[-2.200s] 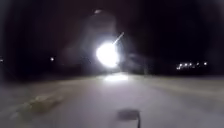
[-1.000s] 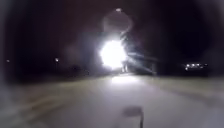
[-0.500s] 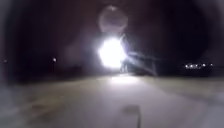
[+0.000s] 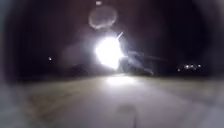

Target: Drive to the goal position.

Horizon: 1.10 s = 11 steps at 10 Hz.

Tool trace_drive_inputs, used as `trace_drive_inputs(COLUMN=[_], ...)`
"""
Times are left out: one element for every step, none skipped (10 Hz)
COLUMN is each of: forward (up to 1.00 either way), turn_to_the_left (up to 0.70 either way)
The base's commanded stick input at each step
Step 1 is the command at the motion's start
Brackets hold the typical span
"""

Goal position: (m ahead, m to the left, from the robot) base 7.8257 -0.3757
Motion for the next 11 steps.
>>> trace_drive_inputs(forward=[1.00,1.00,1.00,1.00,1.00,1.00,1.00,1.00,1.00,1.00,1.00], turn_to_the_left=[0.00,0.00,-0.21,-0.34,-0.33,-0.19,-0.06,0.00,0.00,0.00,0.00])
